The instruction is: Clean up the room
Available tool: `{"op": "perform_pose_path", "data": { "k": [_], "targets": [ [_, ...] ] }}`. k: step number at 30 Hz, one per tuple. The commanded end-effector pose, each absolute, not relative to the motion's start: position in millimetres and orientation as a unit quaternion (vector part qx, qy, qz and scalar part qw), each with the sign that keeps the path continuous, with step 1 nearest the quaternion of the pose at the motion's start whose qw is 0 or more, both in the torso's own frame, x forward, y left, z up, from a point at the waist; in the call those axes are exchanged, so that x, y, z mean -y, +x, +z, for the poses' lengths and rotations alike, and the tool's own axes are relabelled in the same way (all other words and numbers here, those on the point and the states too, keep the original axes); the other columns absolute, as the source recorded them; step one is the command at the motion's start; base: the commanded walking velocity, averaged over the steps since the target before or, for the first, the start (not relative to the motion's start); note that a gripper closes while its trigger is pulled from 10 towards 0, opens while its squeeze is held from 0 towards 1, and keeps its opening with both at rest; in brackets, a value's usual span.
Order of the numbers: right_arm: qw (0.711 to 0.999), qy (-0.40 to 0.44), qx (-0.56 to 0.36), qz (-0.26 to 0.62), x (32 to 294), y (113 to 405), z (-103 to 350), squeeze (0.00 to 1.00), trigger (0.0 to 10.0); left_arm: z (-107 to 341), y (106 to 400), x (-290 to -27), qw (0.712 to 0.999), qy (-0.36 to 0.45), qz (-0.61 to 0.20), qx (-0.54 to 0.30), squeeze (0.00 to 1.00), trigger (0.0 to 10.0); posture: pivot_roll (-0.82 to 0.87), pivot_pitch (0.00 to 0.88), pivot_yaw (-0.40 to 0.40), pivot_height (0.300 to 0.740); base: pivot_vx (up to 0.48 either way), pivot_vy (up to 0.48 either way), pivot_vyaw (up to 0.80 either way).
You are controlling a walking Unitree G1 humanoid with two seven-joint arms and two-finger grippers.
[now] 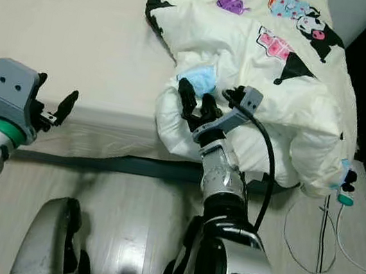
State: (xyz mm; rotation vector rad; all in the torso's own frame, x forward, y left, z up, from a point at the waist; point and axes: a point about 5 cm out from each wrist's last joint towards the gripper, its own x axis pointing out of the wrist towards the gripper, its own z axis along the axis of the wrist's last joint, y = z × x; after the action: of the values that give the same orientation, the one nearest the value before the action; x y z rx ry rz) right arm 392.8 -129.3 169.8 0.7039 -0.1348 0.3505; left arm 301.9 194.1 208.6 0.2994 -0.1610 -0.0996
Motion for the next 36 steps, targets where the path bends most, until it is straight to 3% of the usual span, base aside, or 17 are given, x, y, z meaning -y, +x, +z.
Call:
{"op": "perform_pose_path", "data": {
  "k": [1, 5, 6, 21, 26, 29, 33, 34, 35, 36],
  "targets": [
    [0.924, 0.358, 0.030, 0.130, 136, 390, 151, 0.00, 10.0, 203, 298, -194, 0.985, 0.148, -0.057, 0.063, 0.00, 10.0, 0.22, 0.274, 0.020, 0.520, 0.000, 0.000, 0.00],
    [0.934, 0.344, 0.019, 0.094, 143, 390, 145, 0.00, 10.0, 203, 297, -194, 0.986, 0.148, -0.058, 0.059, 0.00, 10.0, 0.22, 0.275, 0.026, 0.520, 0.000, 0.000, 0.00],
    [0.935, 0.343, 0.021, 0.088, 145, 390, 145, 0.00, 0.0, 203, 297, -194, 0.986, 0.148, -0.059, 0.058, 0.00, 10.0, 0.22, 0.273, 0.029, 0.520, 0.000, 0.000, 0.00],
    [0.937, 0.299, 0.066, 0.169, 142, 394, 166, 0.00, 0.0, 200, 301, -185, 0.986, 0.142, -0.068, 0.049, 0.00, 10.0, 0.20, 0.252, 0.038, 0.520, 0.000, 0.000, 0.00],
    [0.931, 0.213, 0.035, 0.293, 116, 383, 156, 0.00, 0.0, 206, 301, -181, 0.986, 0.133, -0.086, 0.056, 0.00, 10.0, 0.18, 0.248, 0.033, 0.520, 0.000, 0.000, 0.00],
    [0.908, 0.133, 0.004, 0.397, 97, 364, 139, 0.00, 0.0, 215, 300, -173, 0.979, 0.130, -0.142, 0.063, 0.00, 10.0, 0.17, 0.247, 0.031, 0.520, 0.000, 0.000, 0.00],
    [0.880, 0.096, -0.014, 0.465, 86, 346, 128, 0.00, 0.0, 222, 298, -167, 0.973, 0.124, -0.185, 0.067, 0.00, 10.0, 0.17, 0.247, 0.031, 0.520, 0.000, 0.000, 0.00],
    [0.838, 0.067, -0.046, 0.540, 73, 321, 116, 0.00, 0.0, 229, 298, -159, 0.963, 0.129, -0.223, 0.076, 0.00, 10.0, 0.14, 0.241, 0.032, 0.520, 0.000, 0.000, 0.00],
    [0.819, 0.057, -0.063, 0.568, 68, 309, 110, 0.00, 0.0, 231, 298, -156, 0.960, 0.132, -0.234, 0.080, 0.00, 10.0, 0.14, 0.241, 0.031, 0.520, 0.000, 0.000, 0.00],
    [0.819, 0.057, -0.063, 0.568, 68, 309, 110, 0.00, 0.0, 231, 298, -156, 0.960, 0.132, -0.234, 0.080, 0.00, 10.0, 0.14, 0.241, 0.031, 0.520, 0.000, 0.000, 0.00]
  ]
}}
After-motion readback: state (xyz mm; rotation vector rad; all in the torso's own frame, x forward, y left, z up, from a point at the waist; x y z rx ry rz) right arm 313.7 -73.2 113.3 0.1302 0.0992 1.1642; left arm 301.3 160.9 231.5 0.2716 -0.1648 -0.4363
